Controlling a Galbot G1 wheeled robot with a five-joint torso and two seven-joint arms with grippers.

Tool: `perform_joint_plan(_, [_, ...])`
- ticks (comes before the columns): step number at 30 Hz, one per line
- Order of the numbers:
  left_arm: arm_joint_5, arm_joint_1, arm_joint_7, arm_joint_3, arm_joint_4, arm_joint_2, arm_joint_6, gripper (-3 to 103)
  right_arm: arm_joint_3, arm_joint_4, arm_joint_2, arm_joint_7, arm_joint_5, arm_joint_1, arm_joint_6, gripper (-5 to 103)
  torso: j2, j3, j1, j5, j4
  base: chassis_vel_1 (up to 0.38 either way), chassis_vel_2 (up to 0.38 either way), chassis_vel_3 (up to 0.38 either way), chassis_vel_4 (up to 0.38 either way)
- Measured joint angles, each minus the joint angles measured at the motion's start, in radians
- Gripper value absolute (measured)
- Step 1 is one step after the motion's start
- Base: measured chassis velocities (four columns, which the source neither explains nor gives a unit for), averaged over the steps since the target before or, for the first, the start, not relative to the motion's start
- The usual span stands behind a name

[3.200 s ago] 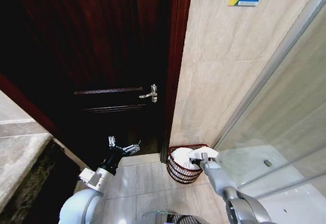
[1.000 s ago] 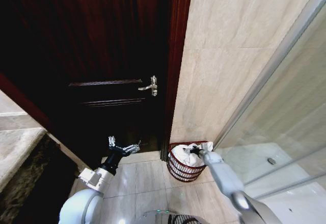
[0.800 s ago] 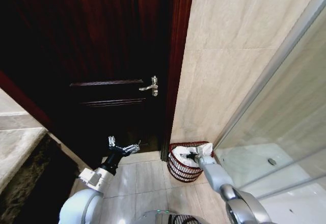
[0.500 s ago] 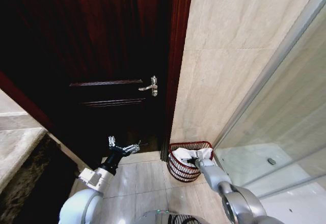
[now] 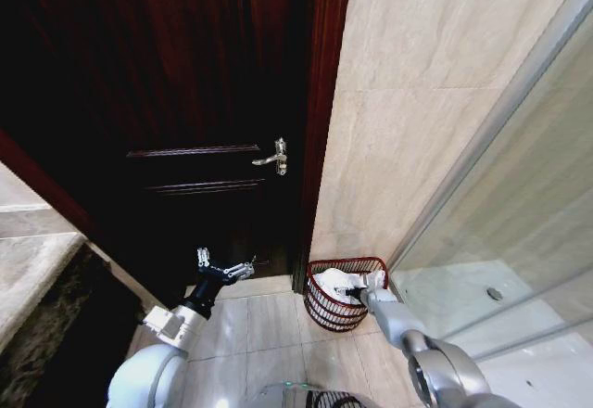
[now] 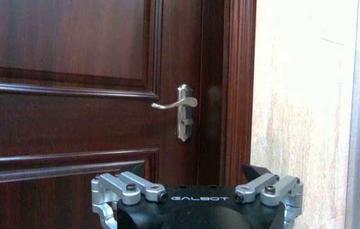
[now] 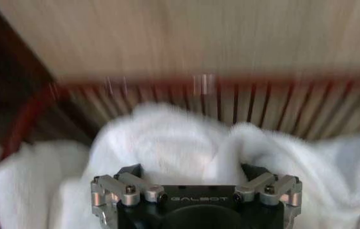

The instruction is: Discard the used towel into the hamper.

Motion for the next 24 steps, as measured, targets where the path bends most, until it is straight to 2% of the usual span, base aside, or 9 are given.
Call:
perform_joint_plan(2, [0.000, 0.000, 0.000, 0.000, 0.000, 0.000, 0.000, 100, -0.006, 0.184, -0.031, 0.035, 0.044, -0.066, -0.072, 100, 0.000, 0.000, 0.000, -0.0001, 0.0000, 0.000, 0.000, 0.000, 0.000])
perform_joint_plan(4, [0.000, 0.000, 0.000, 0.000, 0.000, 0.000, 0.000, 100, -0.006, 0.397, -0.069, 0.094, 0.110, -0.154, -0.186, 100, 0.001, 0.000, 0.000, -0.0006, -0.0001, 0.000, 0.000, 0.000, 0.000])
perform_joint_plan(5, [0.000, 0.000, 0.000, 0.000, 0.000, 0.000, 0.000, 100, -0.006, 0.397, -0.069, 0.094, 0.110, -0.154, -0.186, 100, 0.001, 0.000, 0.000, -0.0006, -0.0001, 0.000, 0.000, 0.000, 0.000])
perform_joint_plan(7, [0.000, 0.000, 0.000, 0.000, 0.000, 0.000, 0.000, 100, -0.012, 0.543, -0.108, 0.122, 0.173, -0.246, -0.269, 100, 0.001, 0.000, 0.000, -0.0001, -0.0002, 0.000, 0.000, 0.000, 0.000])
perform_joint_plan(9, [0.000, 0.000, 0.000, 0.000, 0.000, 0.000, 0.000, 100, -0.011, 0.656, -0.141, 0.132, 0.209, -0.328, -0.286, 100, 0.001, 0.000, 0.000, -0.0001, -0.0004, 0.000, 0.000, 0.000, 0.000])
perform_joint_plan(14, [0.000, 0.000, 0.000, 0.000, 0.000, 0.000, 0.000, 100, 0.031, 0.891, -0.179, 0.159, 0.271, -0.496, -0.229, 100, 0.001, 0.000, 0.000, -0.0004, -0.0003, 0.000, 0.000, 0.000, 0.000])
perform_joint_plan(16, [0.000, 0.000, 0.000, 0.000, 0.000, 0.000, 0.000, 100, 0.076, 1.045, -0.173, 0.219, 0.277, -0.605, -0.170, 100, 0.001, 0.000, 0.000, -0.0005, -0.0001, 0.000, 0.000, 0.000, 0.000])
perform_joint_plan(20, [0.000, 0.000, 0.000, 0.000, 0.000, 0.000, 0.000, 100, 0.140, 1.213, -0.144, 0.257, 0.220, -0.725, -0.111, 100, 0.001, 0.000, 0.000, -0.0009, -0.0003, 0.000, 0.000, 0.000, 0.000])
perform_joint_plan(24, [0.000, 0.000, 0.000, 0.000, 0.000, 0.000, 0.000, 100, 0.231, 1.453, -0.007, 0.274, 0.100, -0.874, -0.038, 100, 0.001, 0.000, 0.000, -0.0011, 0.0001, 0.000, 0.000, 0.000, 0.000])
